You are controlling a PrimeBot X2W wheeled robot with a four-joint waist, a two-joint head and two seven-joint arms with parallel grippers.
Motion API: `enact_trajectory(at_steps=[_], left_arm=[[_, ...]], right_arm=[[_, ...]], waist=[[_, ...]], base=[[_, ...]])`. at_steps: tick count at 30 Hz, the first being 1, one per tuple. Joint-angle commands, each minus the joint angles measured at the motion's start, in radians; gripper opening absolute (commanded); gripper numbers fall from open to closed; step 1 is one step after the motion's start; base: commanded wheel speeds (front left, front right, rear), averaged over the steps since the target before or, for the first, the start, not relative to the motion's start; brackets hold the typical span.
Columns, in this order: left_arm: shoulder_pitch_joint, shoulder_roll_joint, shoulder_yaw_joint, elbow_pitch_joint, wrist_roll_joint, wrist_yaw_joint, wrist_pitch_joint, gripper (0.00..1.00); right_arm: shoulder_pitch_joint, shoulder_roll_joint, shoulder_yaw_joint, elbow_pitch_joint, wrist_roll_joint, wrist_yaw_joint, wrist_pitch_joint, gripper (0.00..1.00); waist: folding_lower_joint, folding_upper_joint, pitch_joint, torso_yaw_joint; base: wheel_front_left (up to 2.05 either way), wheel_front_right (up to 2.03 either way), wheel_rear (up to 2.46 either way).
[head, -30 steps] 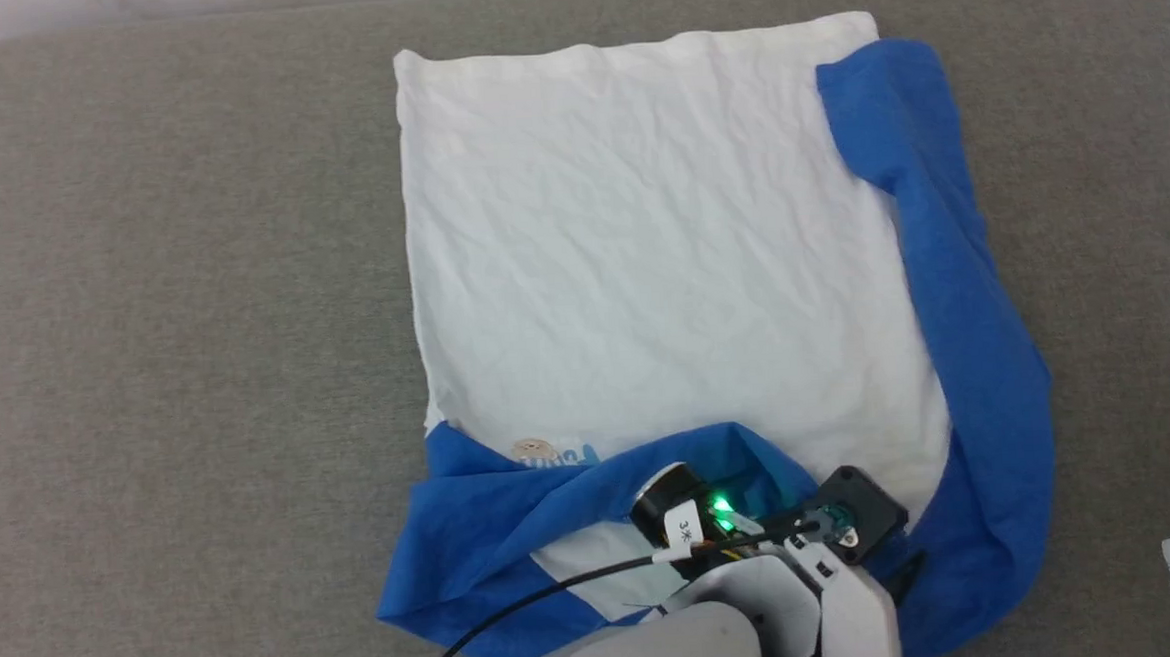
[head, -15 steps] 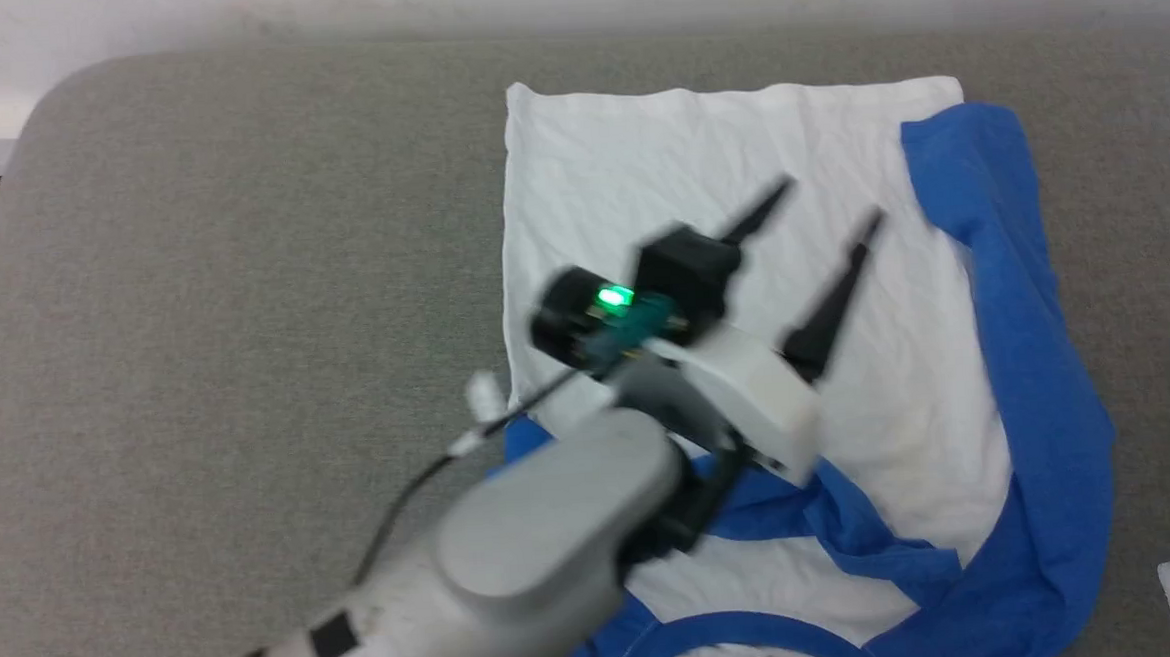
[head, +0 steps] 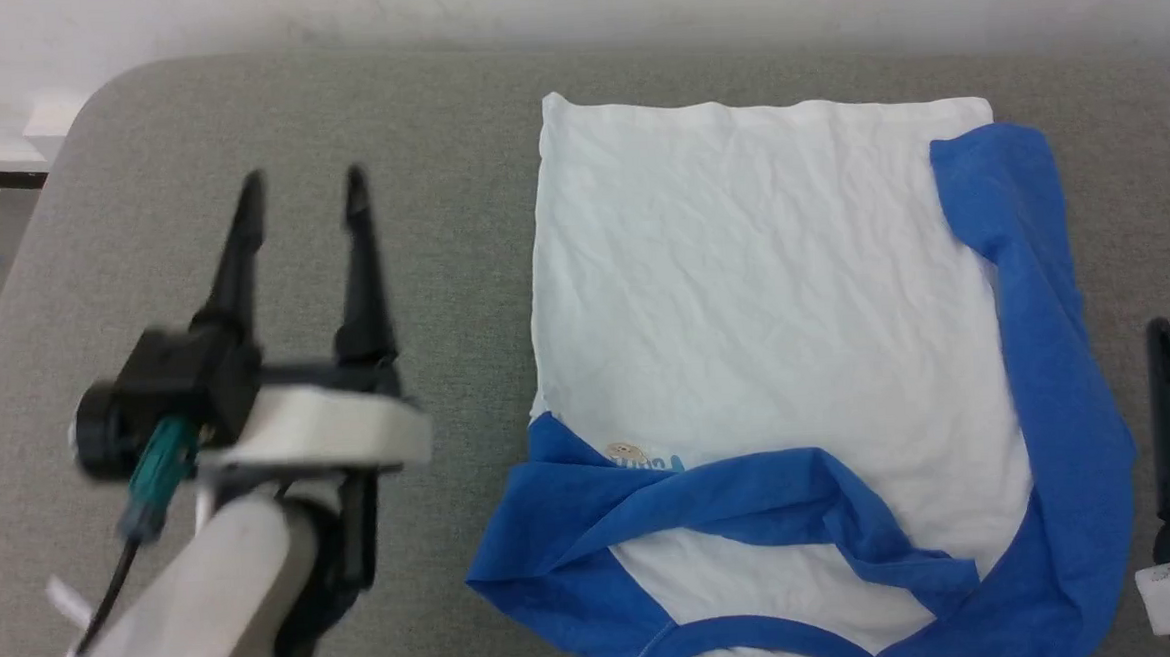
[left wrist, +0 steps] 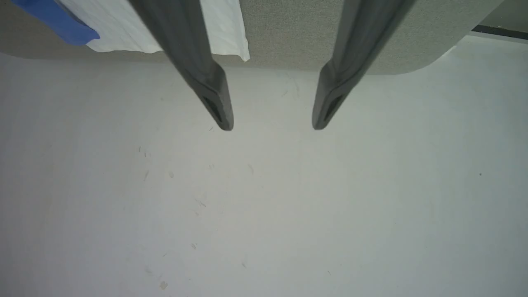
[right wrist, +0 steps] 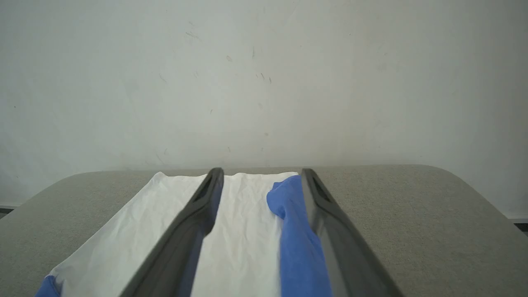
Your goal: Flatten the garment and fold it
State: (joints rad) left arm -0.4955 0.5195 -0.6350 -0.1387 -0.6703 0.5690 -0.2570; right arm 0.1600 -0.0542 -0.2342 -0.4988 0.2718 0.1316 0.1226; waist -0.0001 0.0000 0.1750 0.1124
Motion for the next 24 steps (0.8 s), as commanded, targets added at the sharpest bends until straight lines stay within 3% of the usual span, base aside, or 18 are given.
enact_trajectory(at_steps=[1,3,7,12,16,24], left_arm=[[0.075,0.02,0.024,-0.04,0.039,0.028,-0.004,1.0],[0.159,0.045,0.05,-0.09,0.086,0.055,-0.004,1.0],[0.297,0.058,0.074,-0.144,0.153,0.065,-0.005,1.0],[0.408,-0.017,0.142,-0.165,0.204,0.05,-0.005,1.0],[0.461,-0.087,0.182,-0.161,0.257,0.011,-0.005,1.0],[0.505,-0.22,0.245,-0.165,0.324,-0.133,-0.005,1.0]], right_arm=[[0.004,0.003,0.003,0.005,-0.002,-0.001,-0.002,1.0],[0.007,0.004,0.004,0.013,0.005,-0.001,-0.006,1.0],[0.012,0.004,0.006,0.032,0.02,-0.001,-0.016,1.0],[0.02,0.004,0.017,0.066,0.035,-0.001,-0.035,1.0],[0.024,0.004,0.018,0.097,0.046,-0.001,-0.054,1.0],[0.018,0.004,0.024,0.169,0.069,-0.001,-0.093,1.0]], waist=[[0.0001,0.0,0.0,0.0],[0.0001,0.0,0.001,0.001],[0.0001,0.0,0.004,0.005],[0.0001,0.0,0.01,0.014],[0.0001,0.0,0.014,0.016],[0.0001,0.0,0.034,0.007]], base=[[0.0,0.0,0.0],[0.0,0.0,0.0],[0.0,0.0,0.0],[0.0,0.0,0.0],[0.0,0.0,0.0],[0.0,0.0,0.0]])
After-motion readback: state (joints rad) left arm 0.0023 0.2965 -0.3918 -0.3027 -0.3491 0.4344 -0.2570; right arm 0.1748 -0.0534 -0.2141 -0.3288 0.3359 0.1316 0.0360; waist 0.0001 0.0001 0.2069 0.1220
